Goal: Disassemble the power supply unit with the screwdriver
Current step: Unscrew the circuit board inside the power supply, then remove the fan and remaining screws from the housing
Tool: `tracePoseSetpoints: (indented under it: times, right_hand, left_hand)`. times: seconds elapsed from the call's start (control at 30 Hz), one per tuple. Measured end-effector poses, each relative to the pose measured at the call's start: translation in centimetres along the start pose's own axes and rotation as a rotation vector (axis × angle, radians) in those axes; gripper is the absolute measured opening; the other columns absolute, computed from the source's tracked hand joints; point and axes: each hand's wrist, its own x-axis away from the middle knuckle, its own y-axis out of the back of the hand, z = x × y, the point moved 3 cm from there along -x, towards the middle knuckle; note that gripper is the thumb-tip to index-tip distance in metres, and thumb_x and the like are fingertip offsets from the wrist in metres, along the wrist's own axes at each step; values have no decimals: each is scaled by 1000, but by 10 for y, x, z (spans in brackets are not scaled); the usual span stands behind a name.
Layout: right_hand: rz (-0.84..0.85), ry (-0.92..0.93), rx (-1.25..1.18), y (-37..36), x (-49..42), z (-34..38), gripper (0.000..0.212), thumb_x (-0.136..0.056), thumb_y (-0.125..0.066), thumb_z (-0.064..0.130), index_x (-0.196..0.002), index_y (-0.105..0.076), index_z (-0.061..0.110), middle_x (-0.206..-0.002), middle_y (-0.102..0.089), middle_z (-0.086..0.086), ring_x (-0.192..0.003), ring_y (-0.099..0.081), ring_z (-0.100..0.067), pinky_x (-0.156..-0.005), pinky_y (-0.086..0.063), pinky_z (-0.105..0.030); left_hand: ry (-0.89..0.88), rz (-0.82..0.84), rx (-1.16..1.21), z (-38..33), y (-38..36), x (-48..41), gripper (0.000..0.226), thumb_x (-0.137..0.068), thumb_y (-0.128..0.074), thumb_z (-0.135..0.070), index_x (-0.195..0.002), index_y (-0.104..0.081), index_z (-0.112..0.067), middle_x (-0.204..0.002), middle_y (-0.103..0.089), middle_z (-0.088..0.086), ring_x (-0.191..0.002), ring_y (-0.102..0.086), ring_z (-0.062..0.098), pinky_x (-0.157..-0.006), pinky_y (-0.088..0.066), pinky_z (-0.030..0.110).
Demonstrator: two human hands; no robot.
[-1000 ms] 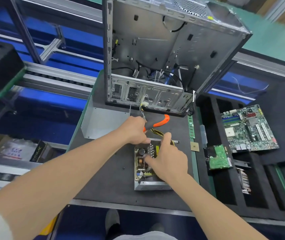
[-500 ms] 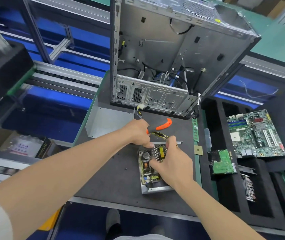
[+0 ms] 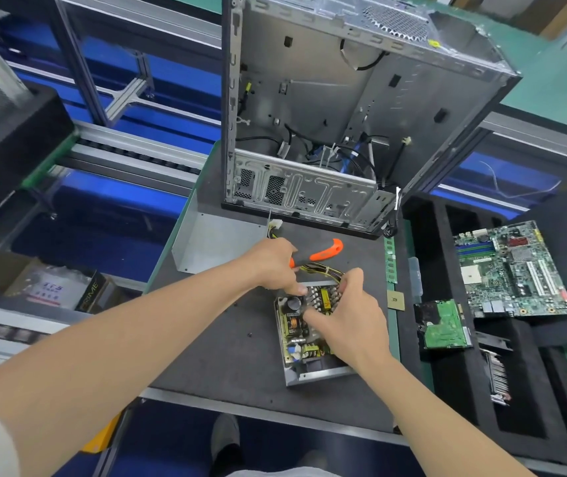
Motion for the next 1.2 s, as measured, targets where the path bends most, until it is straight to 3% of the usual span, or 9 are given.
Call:
tracePoseSetpoints:
  times: [0.1,0.17,0.27,0.37,0.5,0.63,0.73,0.87,1.2]
  right_hand:
    - [17,-3,-19,2,0,-2,66,-59,-61,71,-91,-25,27,-64,-52,7,-53,-49,-19,-48,-37,-33]
    - [48,2,-40,2,-2,-6,64,-59,-64,67,-90,-25,28,-64,-52,6,-53,-49,-17,-48,-38,-33]
    - [90,9,-78,4,-5,-11,64,-59,-68,64,-90,-26,28,-64,-53,5,-53,-49,-18,-49,-38,-33]
    - [109,16,-94,6,-8,-13,62,-58,-66,63,-91,-27,28,-64,-52,4,-52,-45,-18,-49,-38,-34]
    - [144,23,-99,9,-10,-18,61,-60,-68,59,-92,-26,28,-64,-53,3,-51,-44,-16,-47,-37,-32]
    - [159,43,-104,9,-12,-21,60,-62,-69,59,-92,-27,29,-62,-50,5,-50,-40,-14,-46,-35,-30]
    - [172,56,-119,10,-13,-22,60,-62,-70,60,-92,-28,30,-60,-49,5,-49,-39,-13,-45,-34,-29]
    - [174,66,-116,11,-14,-24,60,-62,-71,60,-91,-28,30,-60,-49,5,-48,-38,-12,-45,-35,-29]
    - [180,104,-110,14,-15,-25,60,-61,-69,62,-90,-27,31,-61,-49,5,-48,-38,-10,-46,-32,-27]
  left_hand:
    - [0,-7,24,2,0,1,34,-84,-87,-37,-91,-63,-14,-89,-71,9,-91,-72,30,-74,-48,32]
    - [-14,-45,48,5,-1,4,35,-82,-88,-36,-83,-60,-15,-93,-77,12,-95,-74,31,-75,-50,33]
    - [-43,-132,105,14,-7,9,40,-81,-89,-40,-73,-57,-17,-85,-75,6,-84,-72,24,-73,-51,33]
    - [-61,-315,215,24,-15,24,42,-89,-78,-48,-68,-53,-22,-66,-60,-6,-63,-57,7,-55,-37,22]
    - [27,-541,407,48,-33,49,33,-92,-70,-35,-68,-56,-18,-58,-58,-7,-60,-54,4,-50,-34,18]
    - [284,-492,720,74,-68,57,34,-83,-75,-21,-64,-47,-20,-51,-49,-13,-60,-48,13,-57,-33,32]
    - [390,-396,1067,77,-94,47,51,-84,-82,-13,-64,-36,-23,-51,-34,-9,-50,-29,15,-49,-24,27]
    - [416,-326,1311,69,-112,38,59,-83,-83,-4,-68,-31,-27,-56,-23,-7,-47,-14,14,-41,-13,25]
    - [393,-356,1631,49,-124,35,61,-93,-77,-1,-68,-27,-26,-52,-16,-8,-35,-13,8,-34,-12,21]
